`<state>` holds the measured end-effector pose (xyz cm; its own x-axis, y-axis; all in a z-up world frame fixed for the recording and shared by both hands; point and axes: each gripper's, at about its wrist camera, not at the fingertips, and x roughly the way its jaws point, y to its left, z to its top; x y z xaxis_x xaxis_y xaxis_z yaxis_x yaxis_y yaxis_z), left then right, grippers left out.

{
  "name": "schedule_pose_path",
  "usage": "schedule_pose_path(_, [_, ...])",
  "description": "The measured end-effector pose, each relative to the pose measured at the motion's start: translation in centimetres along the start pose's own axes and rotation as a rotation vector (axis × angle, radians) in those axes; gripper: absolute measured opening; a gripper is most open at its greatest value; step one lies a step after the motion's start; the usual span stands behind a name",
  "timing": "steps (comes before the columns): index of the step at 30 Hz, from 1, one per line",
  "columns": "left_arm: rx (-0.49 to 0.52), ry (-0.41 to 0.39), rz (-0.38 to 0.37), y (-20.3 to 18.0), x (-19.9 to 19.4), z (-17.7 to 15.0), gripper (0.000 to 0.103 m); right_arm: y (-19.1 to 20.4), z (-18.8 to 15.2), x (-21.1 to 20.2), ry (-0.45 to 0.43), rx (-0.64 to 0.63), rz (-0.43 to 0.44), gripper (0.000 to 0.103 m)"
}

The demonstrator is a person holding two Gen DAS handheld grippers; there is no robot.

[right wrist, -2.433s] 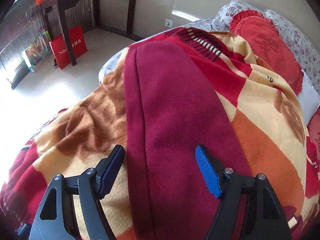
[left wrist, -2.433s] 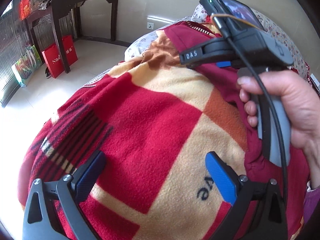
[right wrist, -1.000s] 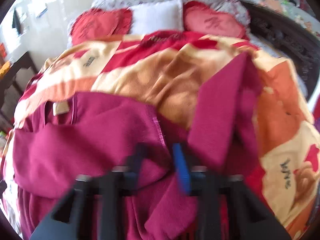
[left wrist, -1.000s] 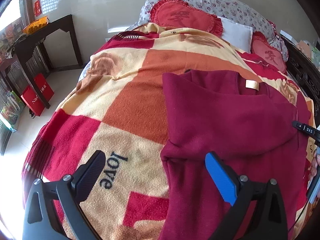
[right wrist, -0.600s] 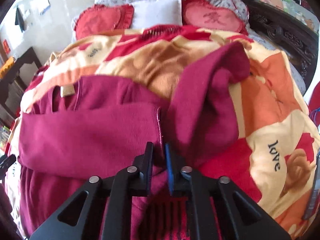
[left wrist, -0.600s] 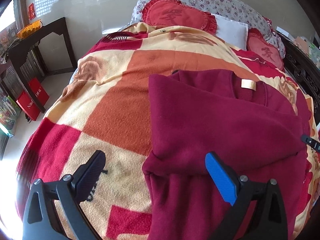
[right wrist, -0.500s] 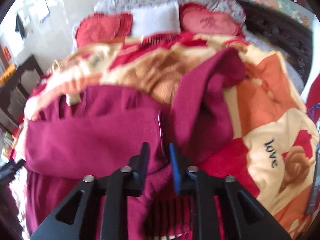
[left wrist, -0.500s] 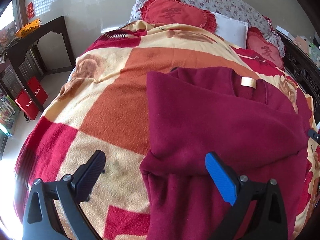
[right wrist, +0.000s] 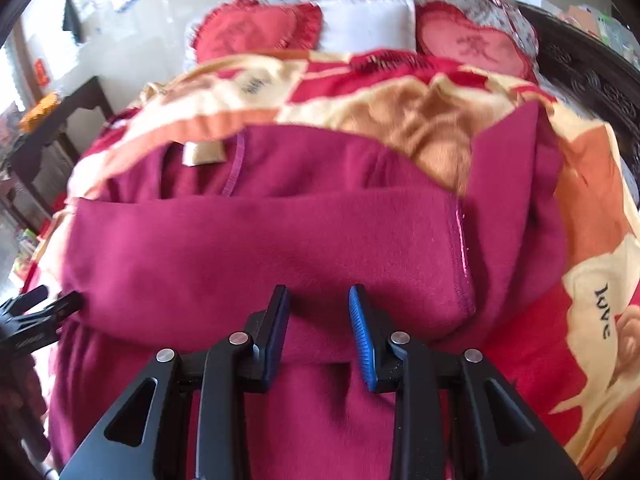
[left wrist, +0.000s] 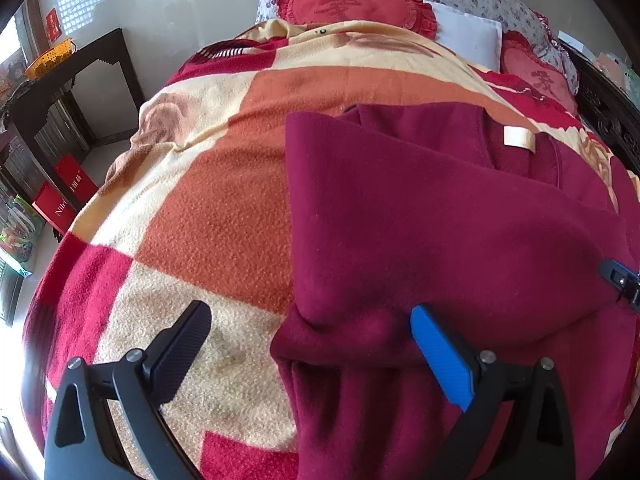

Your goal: Fold small clothes

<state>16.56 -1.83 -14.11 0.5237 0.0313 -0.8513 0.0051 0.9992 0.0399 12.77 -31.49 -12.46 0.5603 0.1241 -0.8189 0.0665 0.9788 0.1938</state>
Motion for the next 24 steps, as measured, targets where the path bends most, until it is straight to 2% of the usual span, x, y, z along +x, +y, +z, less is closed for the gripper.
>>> schedule_pose_path(4, [-0.006,0.013,-0.003,0.1,0.4,-0.1,0.102,0.0,0.1,0.8,0.009,-0.009,-0.019,0.013])
schedule_pose_path(11, [0.002,-0.003,-0.013,0.0,-1.4,-0.1,0.102,0.2,-0.4,-2.2,-0.020,-0.016,-0.001,0.013])
schedule_pose_path(16, [0.021,-0.031,-0.035,-0.4,-3.8,-0.5,0.102,0.3,-1.7,-0.6,0.071,-0.050,-0.043,0.014])
schedule_pose_path(20, [0.048,-0.060,-0.047,-0.8,-5.9,-0.9,0.102,0.1,-1.9,-2.6,0.047,-0.008,-0.002,0.014])
schedule_pose_path(24, [0.066,-0.086,-0.062,-1.2,-7.9,-1.5,0.102,0.6,-2.3,-5.1,0.001,-0.032,-0.002,0.014])
